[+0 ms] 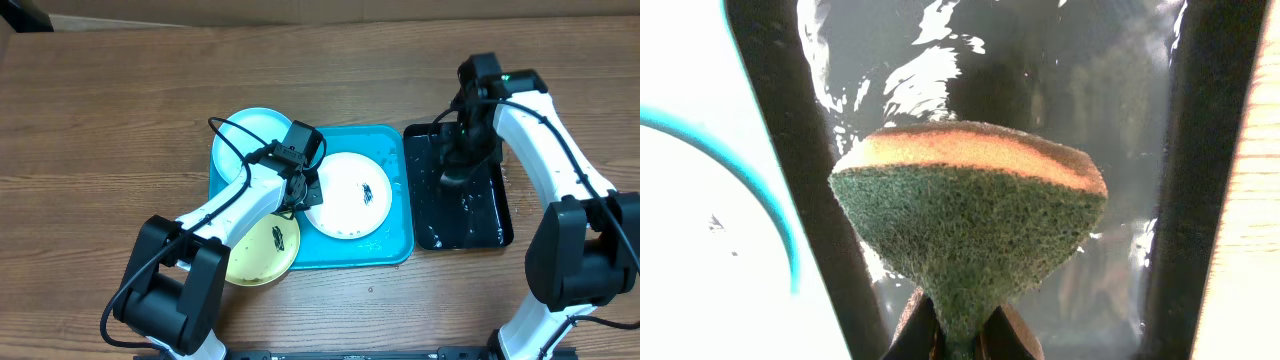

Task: Clean dirty plates on tray and stack at the side
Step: 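Grasp the green sponge with the right gripper and lift it, then scrub the white plate with the sponge in the right gripper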

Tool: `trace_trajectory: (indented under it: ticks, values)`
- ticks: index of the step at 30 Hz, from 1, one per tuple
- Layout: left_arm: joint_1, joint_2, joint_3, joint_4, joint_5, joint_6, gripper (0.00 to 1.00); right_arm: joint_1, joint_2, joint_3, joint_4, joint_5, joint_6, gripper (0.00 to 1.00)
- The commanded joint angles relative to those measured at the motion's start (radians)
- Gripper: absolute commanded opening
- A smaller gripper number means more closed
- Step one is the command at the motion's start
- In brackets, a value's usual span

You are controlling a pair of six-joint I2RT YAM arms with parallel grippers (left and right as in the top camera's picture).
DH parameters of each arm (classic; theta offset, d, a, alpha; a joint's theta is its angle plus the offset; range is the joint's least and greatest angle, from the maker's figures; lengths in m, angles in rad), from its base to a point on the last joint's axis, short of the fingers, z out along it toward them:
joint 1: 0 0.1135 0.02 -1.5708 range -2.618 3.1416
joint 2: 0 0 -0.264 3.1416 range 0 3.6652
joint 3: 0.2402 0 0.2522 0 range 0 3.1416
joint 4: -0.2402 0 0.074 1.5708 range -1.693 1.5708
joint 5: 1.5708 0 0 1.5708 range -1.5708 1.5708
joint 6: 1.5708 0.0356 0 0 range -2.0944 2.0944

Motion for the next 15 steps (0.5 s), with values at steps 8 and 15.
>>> trace_trajectory:
  ticks: [8,15]
  values:
    - [0.006,0.013,-0.01,0.002,-0.031,-0.016,0.04,0.019,-0.033,0.049,-0.047,-0.019,0.0,0.04]
    - [0.006,0.013,-0.01,0.002,-0.031,-0.016,0.04,0.119,-0.033,0.085,-0.04,-0.211,0.0,0.04]
